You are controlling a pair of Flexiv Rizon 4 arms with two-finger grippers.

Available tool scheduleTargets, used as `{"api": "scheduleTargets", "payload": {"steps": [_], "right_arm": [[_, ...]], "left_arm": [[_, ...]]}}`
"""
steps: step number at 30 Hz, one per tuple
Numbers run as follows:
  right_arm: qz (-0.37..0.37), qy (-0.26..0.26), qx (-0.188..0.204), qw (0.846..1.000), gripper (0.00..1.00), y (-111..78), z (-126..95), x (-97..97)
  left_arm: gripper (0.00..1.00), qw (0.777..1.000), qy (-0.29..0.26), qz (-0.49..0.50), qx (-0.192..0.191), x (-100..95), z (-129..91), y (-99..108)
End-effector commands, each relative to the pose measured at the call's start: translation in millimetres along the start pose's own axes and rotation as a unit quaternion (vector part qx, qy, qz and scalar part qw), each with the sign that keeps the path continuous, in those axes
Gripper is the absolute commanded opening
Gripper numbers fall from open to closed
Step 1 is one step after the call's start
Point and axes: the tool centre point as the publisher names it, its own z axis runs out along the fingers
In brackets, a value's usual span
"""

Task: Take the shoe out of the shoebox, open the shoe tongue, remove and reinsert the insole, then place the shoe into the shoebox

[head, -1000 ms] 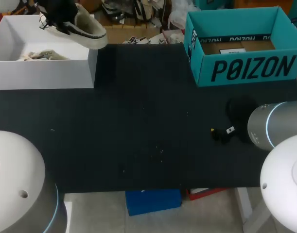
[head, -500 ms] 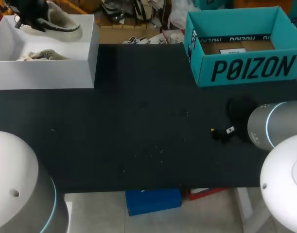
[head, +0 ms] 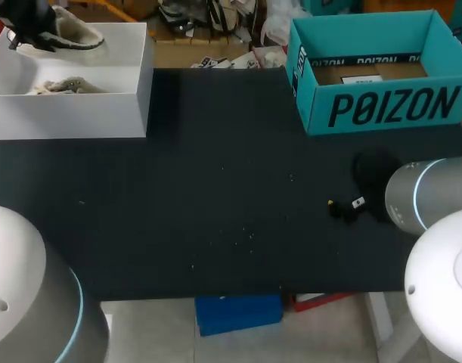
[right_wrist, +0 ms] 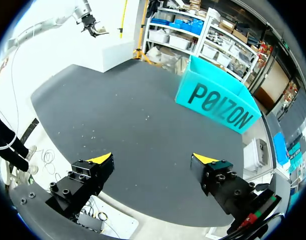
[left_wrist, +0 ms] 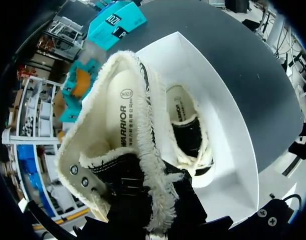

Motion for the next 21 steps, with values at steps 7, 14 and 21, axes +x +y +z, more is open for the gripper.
{"api": "scheduleTargets", "payload": {"steps": [7,14,21], "right_arm": [[0.001,-0.001,-0.001,1.000,1.00,-0.4,0.8,1.2],[0.001,-0.001,-0.001,1.000,1.00,-0.4,0.8,1.2],[0.001,-0.001,-0.001,1.000,1.00,-0.4,0.8,1.2]], "left_arm": [[0.00,0.998,0.002,-0.029,0.048,-17.9,54.7,26.4],[0.00,0.998,0.016,-0.036,0.043,-21.5,69.3,17.7],[0.00,0.998,0.031,-0.052,0.029,-19.0,83.1,10.6]]}}
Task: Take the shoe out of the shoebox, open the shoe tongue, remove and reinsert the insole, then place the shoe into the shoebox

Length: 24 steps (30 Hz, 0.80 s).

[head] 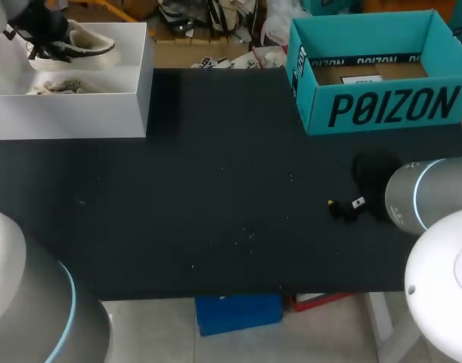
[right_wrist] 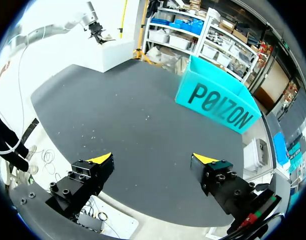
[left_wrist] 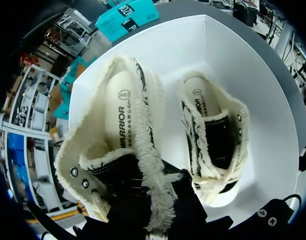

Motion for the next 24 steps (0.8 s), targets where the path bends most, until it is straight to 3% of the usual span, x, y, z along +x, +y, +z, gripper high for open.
{"api": "scheduleTargets", "payload": {"steps": [1,24], "right_arm": [[0.001,-0.001,-0.001,1.000,1.00,-0.4,0.8,1.3],[0.001,-0.001,-0.001,1.000,1.00,-0.4,0.8,1.3]], "left_arm": [[0.00,1.000,0.011,-0.008,-0.017,-2.0,8.5,-3.1],[0.00,0.996,0.019,-0.072,-0.056,11.5,49.2,-4.0]]}}
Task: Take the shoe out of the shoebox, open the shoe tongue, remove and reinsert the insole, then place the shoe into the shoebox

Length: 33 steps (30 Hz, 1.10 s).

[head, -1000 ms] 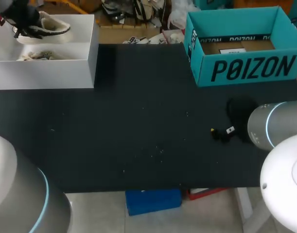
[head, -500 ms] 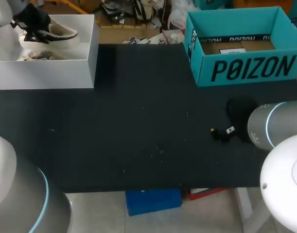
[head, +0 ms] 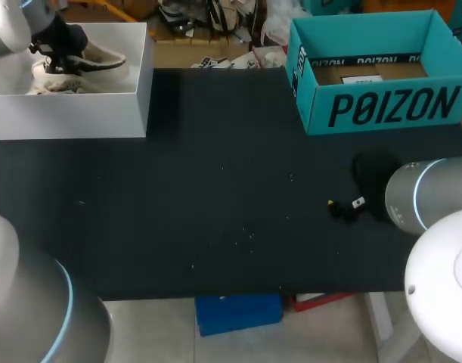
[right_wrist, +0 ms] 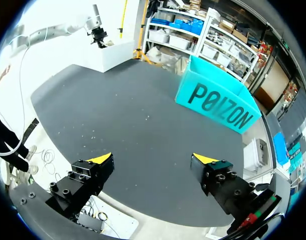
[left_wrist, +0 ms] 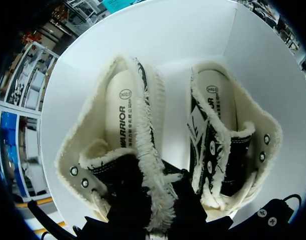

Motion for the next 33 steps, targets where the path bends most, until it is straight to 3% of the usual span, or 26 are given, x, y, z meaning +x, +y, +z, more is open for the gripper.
{"api": "scheduleTargets", "payload": {"steps": [1,7,8,9,10,11,26,33], "right_arm": [[0.001,-0.001,-0.001,1.000,1.00,-0.4,0.8,1.2],[0.001,-0.001,-0.001,1.000,1.00,-0.4,0.8,1.2],[0.001,-0.001,-0.001,1.000,1.00,-0.4,0.8,1.2],[0.001,-0.001,-0.001,1.000,1.00,-0.4,0.8,1.2],[0.001,-0.001,-0.001,1.000,1.00,-0.4,0.8,1.2],[0.001,-0.001,-0.001,1.000,1.00,-0.4,0.8,1.2],[0.001,-0.001,-0.001,1.000,1.00,-0.4,0.8,1.2],[0.001,-0.001,-0.001,1.000,1.00,-0.4,0.8,1.2]], "left_arm": [[0.00,1.000,-0.004,-0.008,-0.010,-0.6,3.8,-1.8],[0.00,1.000,-0.001,-0.020,-0.014,0.6,6.5,-1.9],[0.20,1.000,-0.001,-0.019,-0.014,1.1,6.7,-2.3],[0.48,1.000,0.000,-0.020,-0.014,2.0,6.3,-3.2],[0.96,1.000,0.000,-0.020,-0.014,3.3,4.6,-4.8],[1.00,1.000,0.000,-0.017,-0.010,3.9,2.5,-6.6],[1.00,0.997,0.047,0.057,-0.003,2.1,-76.5,-53.9],[1.00,0.997,0.040,0.063,-0.027,32.1,-121.1,-96.7]]}}
